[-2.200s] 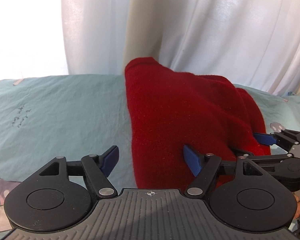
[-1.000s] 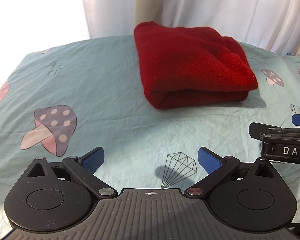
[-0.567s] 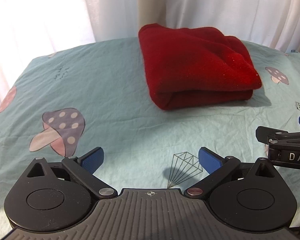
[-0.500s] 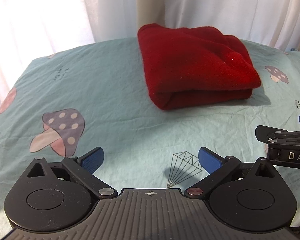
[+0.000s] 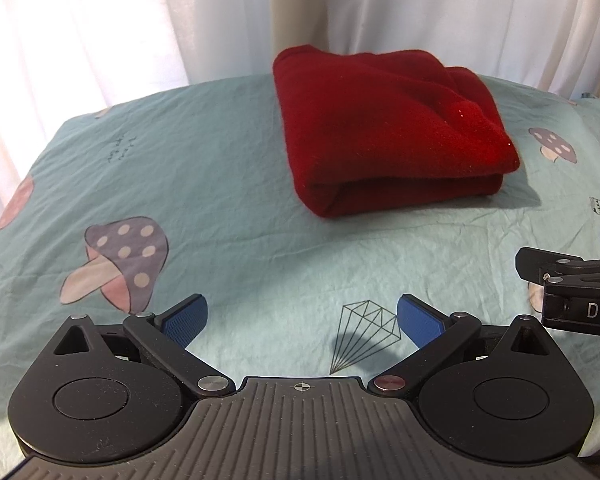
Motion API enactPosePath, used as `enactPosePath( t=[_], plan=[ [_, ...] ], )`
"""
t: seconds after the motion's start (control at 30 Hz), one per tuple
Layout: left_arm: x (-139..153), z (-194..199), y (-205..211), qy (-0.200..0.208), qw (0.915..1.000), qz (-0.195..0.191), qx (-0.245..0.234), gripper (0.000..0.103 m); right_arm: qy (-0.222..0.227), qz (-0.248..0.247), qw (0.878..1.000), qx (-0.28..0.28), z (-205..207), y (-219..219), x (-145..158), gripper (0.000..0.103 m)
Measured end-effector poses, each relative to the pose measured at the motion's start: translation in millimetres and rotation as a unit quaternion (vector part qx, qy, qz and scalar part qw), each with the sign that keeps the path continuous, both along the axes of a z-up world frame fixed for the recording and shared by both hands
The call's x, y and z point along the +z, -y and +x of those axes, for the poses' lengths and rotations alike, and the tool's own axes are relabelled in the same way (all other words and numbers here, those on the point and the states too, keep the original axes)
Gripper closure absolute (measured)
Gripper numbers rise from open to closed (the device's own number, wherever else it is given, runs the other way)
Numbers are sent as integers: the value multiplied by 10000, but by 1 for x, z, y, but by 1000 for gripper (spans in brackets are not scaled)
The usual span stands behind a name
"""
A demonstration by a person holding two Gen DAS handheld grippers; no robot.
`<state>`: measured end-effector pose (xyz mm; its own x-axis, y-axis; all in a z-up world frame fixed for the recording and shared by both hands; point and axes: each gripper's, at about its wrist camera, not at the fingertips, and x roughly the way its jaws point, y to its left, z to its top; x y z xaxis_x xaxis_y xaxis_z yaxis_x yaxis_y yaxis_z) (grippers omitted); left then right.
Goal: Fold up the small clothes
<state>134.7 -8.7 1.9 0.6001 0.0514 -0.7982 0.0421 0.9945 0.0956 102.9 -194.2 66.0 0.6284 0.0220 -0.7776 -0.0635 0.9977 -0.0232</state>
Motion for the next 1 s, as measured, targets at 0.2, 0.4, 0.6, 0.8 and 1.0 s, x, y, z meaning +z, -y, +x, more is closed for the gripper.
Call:
enactPosePath(
  t=[0.2,0.4,0.6,0.8,1.0],
  plan=[
    [0,-1,2,-7,10000,22,13,0,-11,15,10000,34,0,1,1,4],
    [2,-2,3,4,10000,31,27,0,4,16,10000,45,-1,1,2,4],
    [4,-4,5,26,10000,52,26,0,20,58,10000,67,-1,4,3,4],
    [4,-4,5,26,9999,54,82,0,7,79,9999,116,-1,5,3,4],
    [6,-5,5,32,9999,54,142,0,0,77,9998,167,-2,4,3,4]
  ],
)
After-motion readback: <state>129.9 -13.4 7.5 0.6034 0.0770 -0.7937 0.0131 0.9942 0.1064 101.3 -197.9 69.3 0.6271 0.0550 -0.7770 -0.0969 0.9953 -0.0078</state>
